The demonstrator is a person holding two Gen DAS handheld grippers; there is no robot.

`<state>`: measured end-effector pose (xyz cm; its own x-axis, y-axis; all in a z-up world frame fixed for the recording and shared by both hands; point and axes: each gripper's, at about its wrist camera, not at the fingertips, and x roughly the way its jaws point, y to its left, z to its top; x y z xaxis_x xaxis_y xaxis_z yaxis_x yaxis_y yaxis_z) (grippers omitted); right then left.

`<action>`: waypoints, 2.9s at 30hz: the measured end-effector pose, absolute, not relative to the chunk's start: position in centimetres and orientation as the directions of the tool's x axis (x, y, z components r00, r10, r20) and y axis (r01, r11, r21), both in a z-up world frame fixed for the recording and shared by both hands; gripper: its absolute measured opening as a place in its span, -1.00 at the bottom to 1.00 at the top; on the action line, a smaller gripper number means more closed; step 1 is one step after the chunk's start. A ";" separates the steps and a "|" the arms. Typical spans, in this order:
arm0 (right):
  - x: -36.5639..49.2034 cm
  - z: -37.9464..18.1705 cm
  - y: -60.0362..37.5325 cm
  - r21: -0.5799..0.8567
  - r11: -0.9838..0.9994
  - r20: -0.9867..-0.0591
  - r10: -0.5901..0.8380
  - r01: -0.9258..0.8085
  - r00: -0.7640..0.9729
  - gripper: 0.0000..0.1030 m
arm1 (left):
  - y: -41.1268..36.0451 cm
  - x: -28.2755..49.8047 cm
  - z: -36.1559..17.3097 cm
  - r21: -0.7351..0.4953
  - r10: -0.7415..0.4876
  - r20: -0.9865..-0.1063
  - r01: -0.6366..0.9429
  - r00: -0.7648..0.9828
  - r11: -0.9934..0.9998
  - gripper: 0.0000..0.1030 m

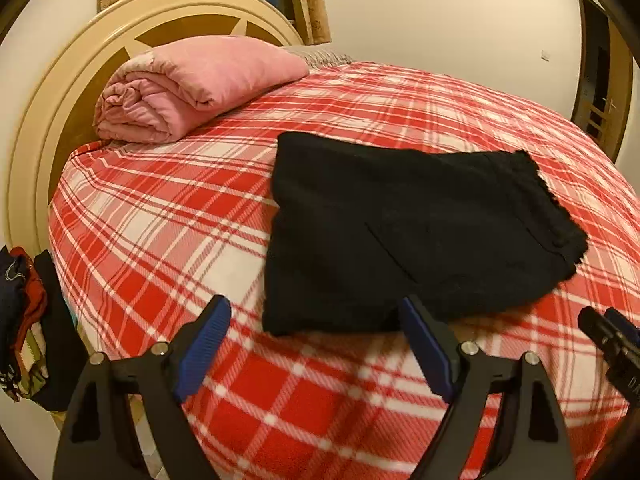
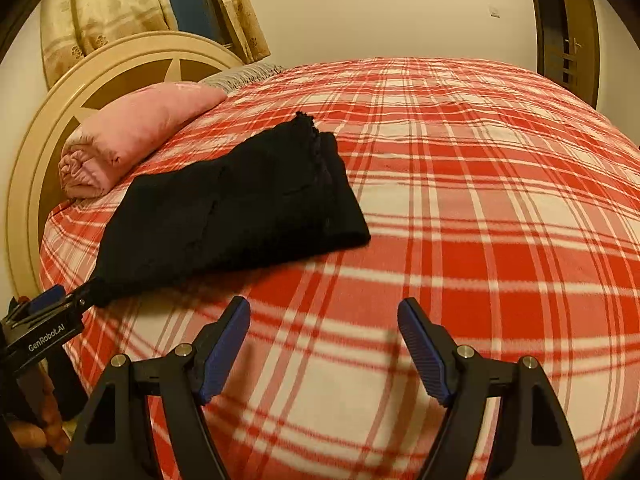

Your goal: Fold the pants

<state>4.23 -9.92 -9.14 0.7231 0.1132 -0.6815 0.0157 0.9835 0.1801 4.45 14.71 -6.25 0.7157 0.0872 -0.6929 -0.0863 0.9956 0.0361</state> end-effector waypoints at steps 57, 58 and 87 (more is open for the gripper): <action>-11.9 5.6 -8.5 0.089 0.995 -0.259 -0.024 0.049 0.966 0.71 | 11.0 -9.2 5.4 0.111 0.096 -0.405 -0.055 0.909 0.992 1.00; -11.9 5.6 -8.5 0.090 0.995 -0.261 -0.023 0.048 0.965 0.71 | 11.1 -9.2 5.4 0.110 0.096 -0.404 -0.057 0.910 0.992 1.00; -11.9 5.1 -8.5 0.091 0.994 -0.270 -0.026 0.052 0.962 0.71 | 11.8 -8.8 5.3 0.102 0.121 -0.426 -0.085 0.897 0.991 1.00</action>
